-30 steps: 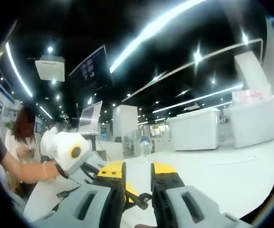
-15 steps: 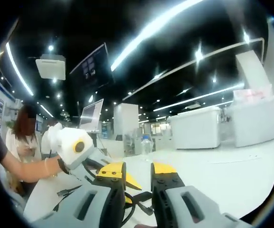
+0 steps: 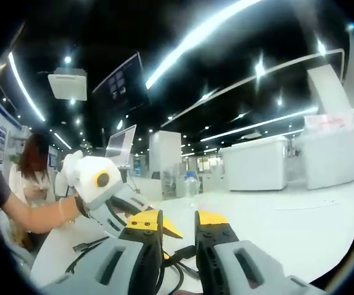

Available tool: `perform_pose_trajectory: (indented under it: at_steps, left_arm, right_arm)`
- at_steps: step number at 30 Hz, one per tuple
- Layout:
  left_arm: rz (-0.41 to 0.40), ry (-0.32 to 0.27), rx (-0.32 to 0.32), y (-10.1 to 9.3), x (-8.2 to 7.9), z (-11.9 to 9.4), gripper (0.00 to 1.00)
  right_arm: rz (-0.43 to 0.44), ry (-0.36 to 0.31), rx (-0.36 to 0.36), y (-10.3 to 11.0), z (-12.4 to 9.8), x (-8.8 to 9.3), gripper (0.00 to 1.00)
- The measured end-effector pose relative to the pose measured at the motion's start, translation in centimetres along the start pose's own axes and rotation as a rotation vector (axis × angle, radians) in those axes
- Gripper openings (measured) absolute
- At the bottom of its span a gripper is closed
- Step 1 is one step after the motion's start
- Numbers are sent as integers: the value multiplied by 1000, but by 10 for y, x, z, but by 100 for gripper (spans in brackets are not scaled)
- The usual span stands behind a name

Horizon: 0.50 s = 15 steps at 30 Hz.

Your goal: Coil the Type-C to USB data cable on the desktop and secure it with Velcro straps.

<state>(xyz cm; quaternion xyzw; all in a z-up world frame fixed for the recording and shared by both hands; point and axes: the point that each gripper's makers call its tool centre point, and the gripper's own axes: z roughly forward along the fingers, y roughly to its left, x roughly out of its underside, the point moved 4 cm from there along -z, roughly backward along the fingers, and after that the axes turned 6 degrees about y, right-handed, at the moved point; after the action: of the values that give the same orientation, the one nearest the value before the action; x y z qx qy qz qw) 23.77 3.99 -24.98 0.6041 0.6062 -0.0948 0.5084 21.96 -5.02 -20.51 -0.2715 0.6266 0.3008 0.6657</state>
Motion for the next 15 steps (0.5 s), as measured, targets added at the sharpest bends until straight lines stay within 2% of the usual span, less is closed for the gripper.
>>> perform_pose_trajectory:
  at_steps: [2, 6, 10, 12, 15]
  left_arm:
    - [41, 17, -14, 0, 1, 0, 21]
    - [27, 2, -5, 1, -1, -3, 21]
    - [42, 28, -25, 5, 2, -2, 22]
    - [51, 33, -32, 6, 2, -2, 22]
    - [54, 30, -34, 6, 1, -2, 22]
  right_arm:
    - [6, 0, -8, 1, 0, 0, 20]
    - [-6, 8, -21, 5, 1, 2, 20]
    - [-10, 8, -94, 18, 2, 2, 19]
    - [-54, 43, -134, 27, 3, 7, 19]
    - [-186, 131, -147, 35, 6, 21, 26]
